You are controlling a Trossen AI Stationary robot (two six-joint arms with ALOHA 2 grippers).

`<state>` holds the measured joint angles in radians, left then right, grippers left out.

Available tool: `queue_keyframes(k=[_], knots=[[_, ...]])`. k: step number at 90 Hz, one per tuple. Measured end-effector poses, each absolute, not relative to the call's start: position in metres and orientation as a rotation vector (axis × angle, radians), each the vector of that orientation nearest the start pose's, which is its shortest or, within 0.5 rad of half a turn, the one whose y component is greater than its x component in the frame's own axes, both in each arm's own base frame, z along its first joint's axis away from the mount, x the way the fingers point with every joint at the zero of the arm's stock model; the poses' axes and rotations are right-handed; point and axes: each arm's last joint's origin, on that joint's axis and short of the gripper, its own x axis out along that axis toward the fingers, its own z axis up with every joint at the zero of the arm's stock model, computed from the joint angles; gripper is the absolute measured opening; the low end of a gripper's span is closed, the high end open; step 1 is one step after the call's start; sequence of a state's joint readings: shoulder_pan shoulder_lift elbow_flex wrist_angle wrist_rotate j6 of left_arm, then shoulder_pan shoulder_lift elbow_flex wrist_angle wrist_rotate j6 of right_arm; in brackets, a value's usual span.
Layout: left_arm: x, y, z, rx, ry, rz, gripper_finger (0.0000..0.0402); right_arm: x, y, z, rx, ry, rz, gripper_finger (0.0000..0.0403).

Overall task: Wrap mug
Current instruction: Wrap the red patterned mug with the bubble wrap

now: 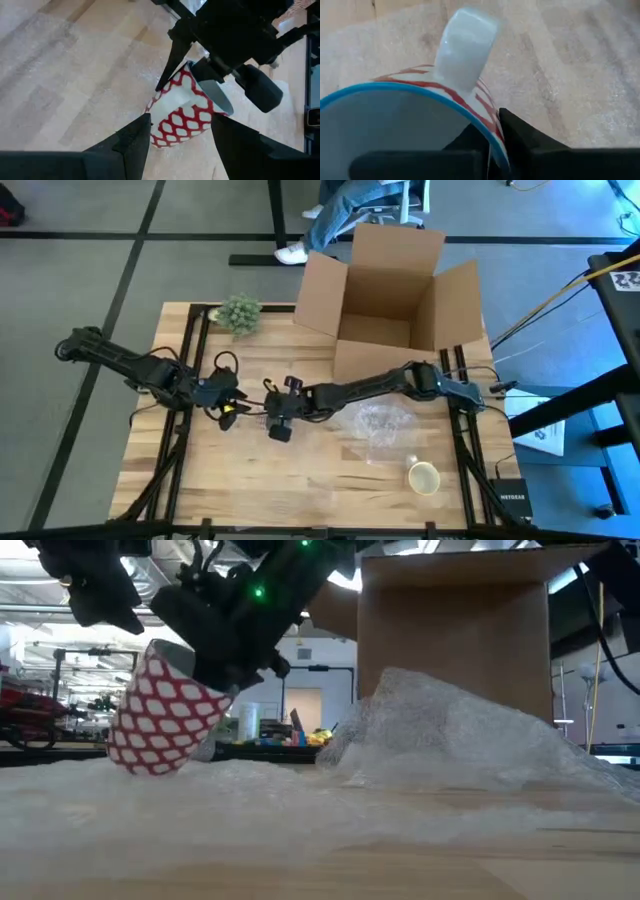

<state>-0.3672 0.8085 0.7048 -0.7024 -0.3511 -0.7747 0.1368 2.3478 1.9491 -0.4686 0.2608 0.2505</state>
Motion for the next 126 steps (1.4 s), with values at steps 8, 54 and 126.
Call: queue_keyframes(k=[8, 54, 126], knots=[[0.147, -0.046, 0.261, -0.459, 0.704, 0.272, 0.0191, 0.513, 0.063, 0.179, 0.077, 0.821, -0.226, 0.0027], [0.147, -0.046, 0.261, -0.471, 0.702, 0.276, 0.0191, 0.516, 0.059, 0.191, 0.128, 0.750, -0.228, 0.0156], [0.147, -0.045, 0.261, -0.460, 0.693, 0.291, 0.0191, 0.477, 0.066, 0.279, -0.016, 0.740, 0.012, 0.0237]])
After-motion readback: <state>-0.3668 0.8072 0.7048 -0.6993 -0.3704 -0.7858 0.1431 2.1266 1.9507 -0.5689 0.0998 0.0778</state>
